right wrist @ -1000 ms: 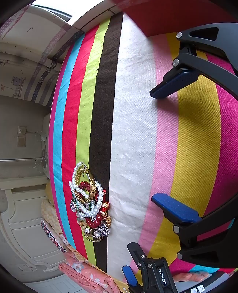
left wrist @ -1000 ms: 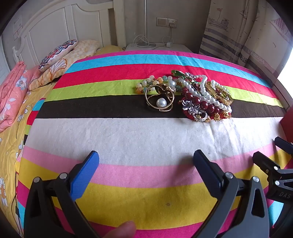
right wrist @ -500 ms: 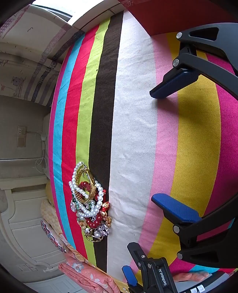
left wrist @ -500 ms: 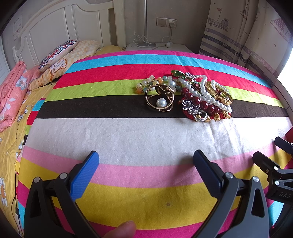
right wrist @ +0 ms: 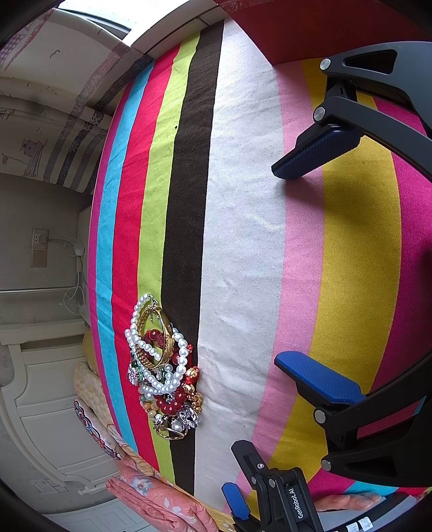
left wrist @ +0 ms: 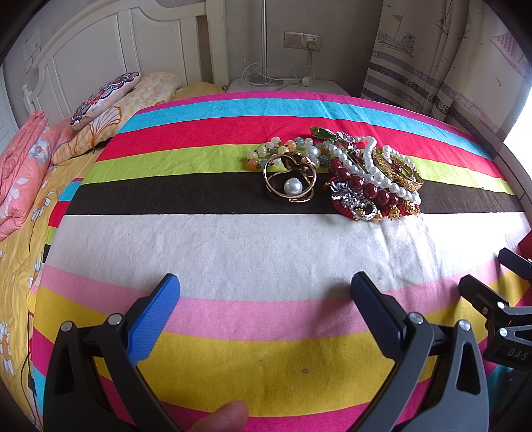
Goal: Organize jewelry
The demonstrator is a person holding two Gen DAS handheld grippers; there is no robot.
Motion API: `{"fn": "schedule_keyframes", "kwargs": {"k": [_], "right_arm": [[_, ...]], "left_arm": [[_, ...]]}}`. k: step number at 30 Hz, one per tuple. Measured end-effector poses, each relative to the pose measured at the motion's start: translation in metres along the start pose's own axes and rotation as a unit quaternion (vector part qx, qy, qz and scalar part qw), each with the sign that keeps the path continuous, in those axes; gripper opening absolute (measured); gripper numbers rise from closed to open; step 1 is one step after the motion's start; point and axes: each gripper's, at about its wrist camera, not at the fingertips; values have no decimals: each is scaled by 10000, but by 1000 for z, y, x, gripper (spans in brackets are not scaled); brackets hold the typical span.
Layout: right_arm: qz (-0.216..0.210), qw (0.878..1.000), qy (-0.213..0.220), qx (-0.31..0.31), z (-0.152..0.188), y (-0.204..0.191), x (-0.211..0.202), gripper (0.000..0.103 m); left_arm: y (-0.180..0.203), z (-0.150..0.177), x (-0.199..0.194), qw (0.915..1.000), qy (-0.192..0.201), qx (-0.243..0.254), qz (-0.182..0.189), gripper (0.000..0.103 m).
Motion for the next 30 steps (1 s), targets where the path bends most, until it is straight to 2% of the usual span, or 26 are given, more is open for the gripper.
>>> {"fn": "schedule_keyframes", "kwargs": {"k": [26, 30], "right_arm": [[-9, 10000, -2, 3, 0, 1, -1, 99], [-151, 9998, 14, -138, 0, 1, 1, 99]], "left_arm": [[1, 0, 0, 10000, 0, -1, -4, 101], [1, 0, 0, 10000, -1, 0, -9, 101]]}}
Point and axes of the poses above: each gripper's, at about its wrist camera, not at the fingertips, and x roughly the way its jaws point, y to its right, z to its underside, and after that the axes turned 3 degrees about -x, right-handed
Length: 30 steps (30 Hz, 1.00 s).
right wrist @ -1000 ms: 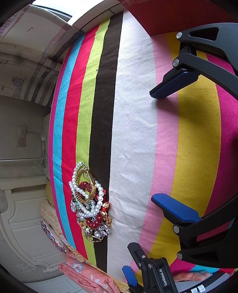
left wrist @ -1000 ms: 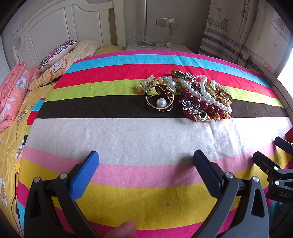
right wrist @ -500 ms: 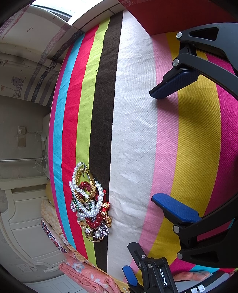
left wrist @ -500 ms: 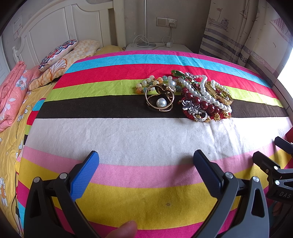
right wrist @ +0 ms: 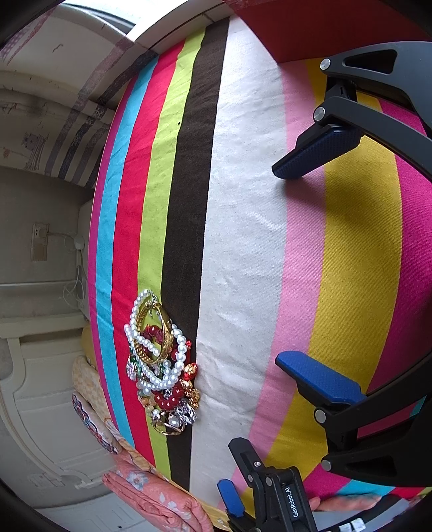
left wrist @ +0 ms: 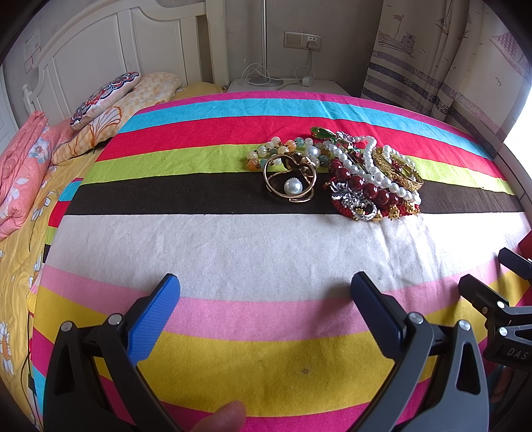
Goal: Organize jewelry
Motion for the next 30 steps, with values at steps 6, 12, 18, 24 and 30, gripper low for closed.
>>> {"fn": "schedule_keyframes", "kwargs": {"k": [6, 12, 18, 24, 30], "right_arm": [[-966, 9924, 661, 381, -5, 20, -18, 99], [-730, 9881, 1109, -780, -41, -26, -19, 70], [-980, 9838, 851, -1237, -75, -43, 11, 31], [-913, 9727, 666, -2029, -80, -58, 23, 26], [-1017, 9612, 373, -2535, -82, -63, 37, 26]], "left_arm": [[0, 2, -1, 9999, -5, 88, 68, 101], [-51, 2, -32, 9873, 718, -1059, 941, 101], [-120, 16, -53, 9444, 1419, -2805, 968, 101], [-133, 17, -63, 9372, 1575, -3024, 742, 101], [-96, 7, -57, 9608, 1447, -2260, 699, 101]]}}
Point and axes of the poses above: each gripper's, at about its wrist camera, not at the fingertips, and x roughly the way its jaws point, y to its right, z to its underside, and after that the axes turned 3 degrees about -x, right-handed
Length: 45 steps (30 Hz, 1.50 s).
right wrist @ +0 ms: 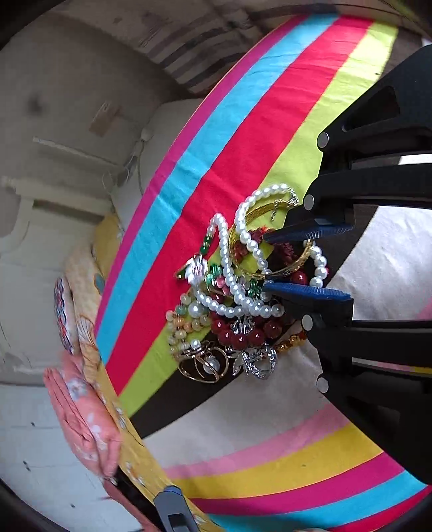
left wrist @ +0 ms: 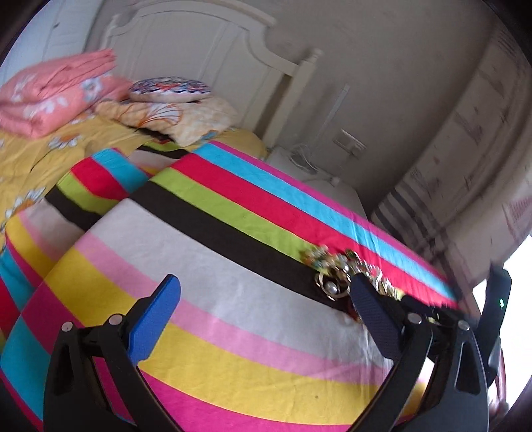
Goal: Organize jewelry
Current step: 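Grasp the gold bangle from the heap with the right tool and lift, then grasp the pearl necklace with the left tool while the right tool holds the bangle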
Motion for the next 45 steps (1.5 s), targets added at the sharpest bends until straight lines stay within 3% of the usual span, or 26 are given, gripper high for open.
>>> {"fn": "schedule_keyframes", "kwargs": {"k": [5, 8, 13, 15, 20, 27, 33, 38, 40, 45], "right_arm": [[-110, 9996, -5, -267, -2, -2, 3, 25], [-232, 9996, 48, -135, 5, 0, -5, 9], [-375, 9969, 574, 387, 23, -4, -45, 6], [-566, 9870, 1015, 1106, 38, 6, -73, 6], [-1373, 9338, 1988, 2638, 82, 30, -115, 6], [-855, 9117, 2514, 3136, 115, 33, -136, 6], [-231, 9245, 2423, 2935, 116, 25, -132, 6], [25, 9169, 2459, 3144, 126, 33, -130, 6], [3, 9091, 2465, 3359, 133, 40, -127, 6], [171, 8960, 2661, 3550, 148, 49, -135, 6]], "left_arm": [[14, 6, 0, 9995, -5, 321, 67, 101], [14, 7, 3, 9994, -51, 325, 47, 101], [11, 7, 9, 9996, -151, 243, -8, 101], [10, 7, 9, 9996, -158, 250, -43, 101], [10, 7, 12, 9994, -216, 270, -16, 101], [29, 16, 13, 9961, -386, 724, 330, 101], [64, 31, 20, 9865, -815, 1231, 714, 100], [110, 47, 30, 9733, -1286, 1776, 675, 95], [129, 52, 35, 9672, -1388, 2040, 605, 85], [178, 62, 60, 9481, -1573, 2711, 537, 74]]}}
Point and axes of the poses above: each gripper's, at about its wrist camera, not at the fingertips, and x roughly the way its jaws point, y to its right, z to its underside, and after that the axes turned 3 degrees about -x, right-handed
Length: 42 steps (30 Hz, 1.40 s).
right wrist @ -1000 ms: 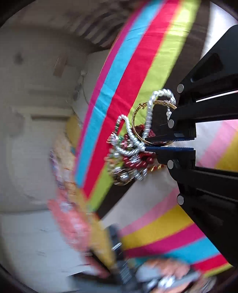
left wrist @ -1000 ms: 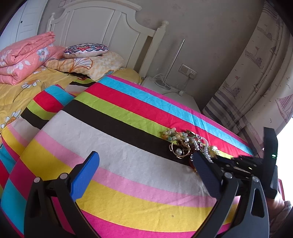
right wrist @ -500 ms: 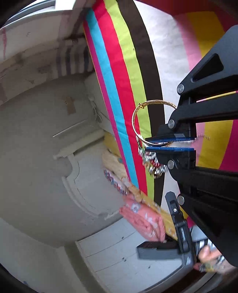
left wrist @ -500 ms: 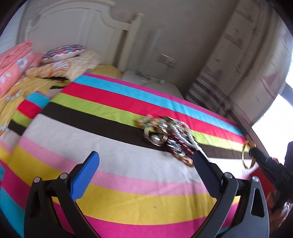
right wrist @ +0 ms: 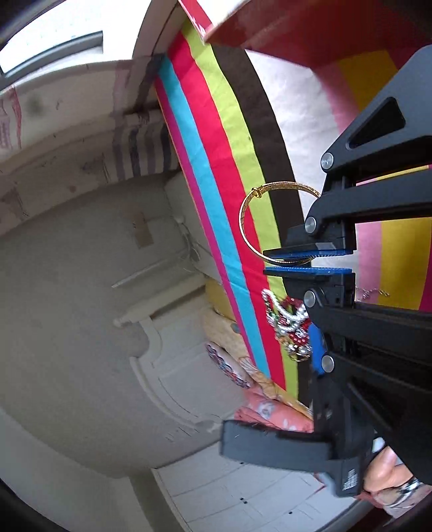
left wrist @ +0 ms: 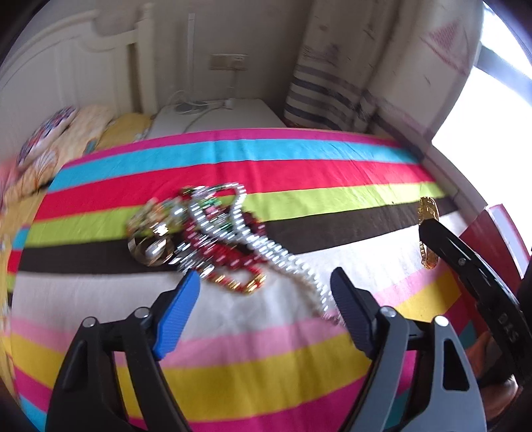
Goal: Organize jewelry
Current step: 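Grasp the pearl necklace with the left tool while the right tool holds the bangle, then carry bangle and necklace into the red-rimmed white box and open both tools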
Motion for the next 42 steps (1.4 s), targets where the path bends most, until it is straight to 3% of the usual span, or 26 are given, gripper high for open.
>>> {"fn": "schedule_keyframes", "kwargs": {"k": [4, 8, 10, 13, 14, 15, 16, 20, 25, 31, 42], "right_arm": [[-58, 10000, 23, 53, -3, 0, -1, 6], [-52, 10000, 31, -12, -4, -2, -2, 6], [-23, 10000, 24, 14, -3, -2, -2, 6], [-26, 10000, 28, 69, -4, -2, -3, 6], [-22, 10000, 21, 67, -4, -2, -3, 6], [-23, 10000, 9, 53, -3, -2, -3, 6], [-23, 10000, 0, 29, -3, -3, -3, 6], [-61, 9999, -5, -94, -3, -10, -3, 6], [-385, 9992, 49, -57, -5, -13, -7, 6], [-845, 9962, 205, -27, -11, -32, -28, 6], [-1109, 9928, 349, -304, -12, -63, -74, 6]], "left_arm": [[16, -8, 23, 9986, -356, 59, 383, 53], [36, 0, 37, 9976, -476, 320, 382, 47], [45, 6, 49, 9970, -581, 469, 199, 45], [57, 10, 54, 9961, -367, 769, -240, 44], [58, 10, 54, 9963, -350, 754, -234, 41], [57, 10, 53, 9965, -323, 736, -242, 17], [58, 11, 53, 9961, -303, 754, -346, 7], [31, 14, 37, 9998, -129, 179, 14, 7], [-16, 6, -33, 9943, 874, -515, 322, 7], [-36, -23, -117, 9812, 1795, -624, 338, 7], [-9, -44, -189, 9688, 2423, -323, 410, 7]]}}
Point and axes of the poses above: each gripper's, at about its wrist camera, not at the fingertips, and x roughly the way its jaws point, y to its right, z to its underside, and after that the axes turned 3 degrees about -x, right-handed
